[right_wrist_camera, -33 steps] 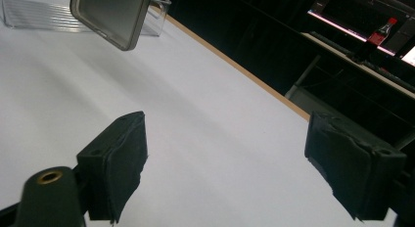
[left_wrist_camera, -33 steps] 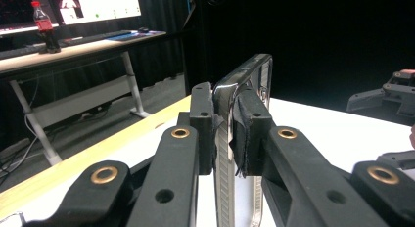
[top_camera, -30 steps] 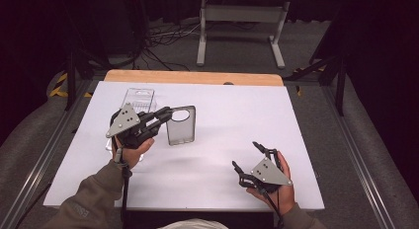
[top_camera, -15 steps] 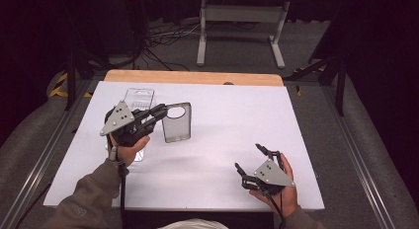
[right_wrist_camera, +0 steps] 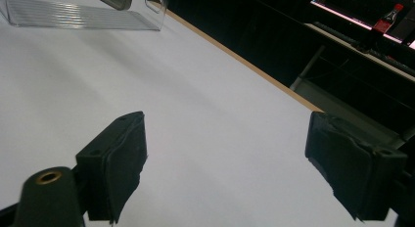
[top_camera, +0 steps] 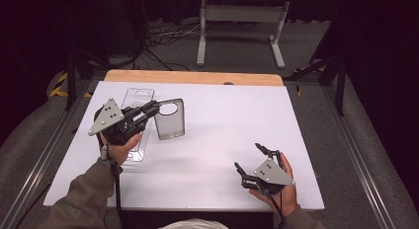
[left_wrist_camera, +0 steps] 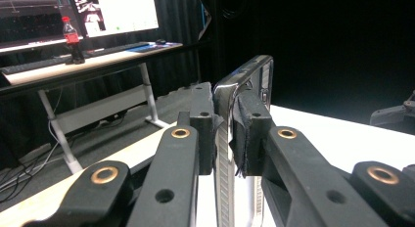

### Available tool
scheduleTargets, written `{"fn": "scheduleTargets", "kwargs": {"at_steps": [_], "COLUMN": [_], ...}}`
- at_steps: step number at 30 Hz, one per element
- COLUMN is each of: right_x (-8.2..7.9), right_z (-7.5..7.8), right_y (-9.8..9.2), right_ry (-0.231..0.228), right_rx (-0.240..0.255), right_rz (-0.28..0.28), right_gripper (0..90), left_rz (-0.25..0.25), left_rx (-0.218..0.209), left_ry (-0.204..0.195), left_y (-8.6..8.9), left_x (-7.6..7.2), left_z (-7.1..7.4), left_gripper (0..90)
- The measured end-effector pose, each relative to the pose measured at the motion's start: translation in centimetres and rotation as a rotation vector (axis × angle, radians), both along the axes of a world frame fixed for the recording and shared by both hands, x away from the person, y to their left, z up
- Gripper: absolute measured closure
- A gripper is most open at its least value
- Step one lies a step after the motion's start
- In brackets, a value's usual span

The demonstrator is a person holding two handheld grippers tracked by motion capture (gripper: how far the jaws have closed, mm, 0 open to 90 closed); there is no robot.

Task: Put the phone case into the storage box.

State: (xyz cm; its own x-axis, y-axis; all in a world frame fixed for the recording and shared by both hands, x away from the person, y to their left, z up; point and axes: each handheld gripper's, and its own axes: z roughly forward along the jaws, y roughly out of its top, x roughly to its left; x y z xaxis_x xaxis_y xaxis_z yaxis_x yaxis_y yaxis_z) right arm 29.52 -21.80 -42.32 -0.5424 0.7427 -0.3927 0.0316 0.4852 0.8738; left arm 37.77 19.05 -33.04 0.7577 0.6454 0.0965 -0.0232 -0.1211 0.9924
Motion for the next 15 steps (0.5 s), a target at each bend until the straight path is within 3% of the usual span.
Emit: {"fn": "scheduleTargets", "kwargs": {"at_steps": [15], "right_x": [0.1], "right_z": [-0.1], "right_y": [0.1], "right_ry": [-0.001], "right_rx": [-0.006], "right_rz": [0.003], "right_gripper": [16.0], "left_rz": [0.035], "left_rx": [-0.013], "left_ry": [-0.027], "left_y": [1.9], "left_x": [0.0], "left_z": [0.6], "left_gripper": [80.3]}}
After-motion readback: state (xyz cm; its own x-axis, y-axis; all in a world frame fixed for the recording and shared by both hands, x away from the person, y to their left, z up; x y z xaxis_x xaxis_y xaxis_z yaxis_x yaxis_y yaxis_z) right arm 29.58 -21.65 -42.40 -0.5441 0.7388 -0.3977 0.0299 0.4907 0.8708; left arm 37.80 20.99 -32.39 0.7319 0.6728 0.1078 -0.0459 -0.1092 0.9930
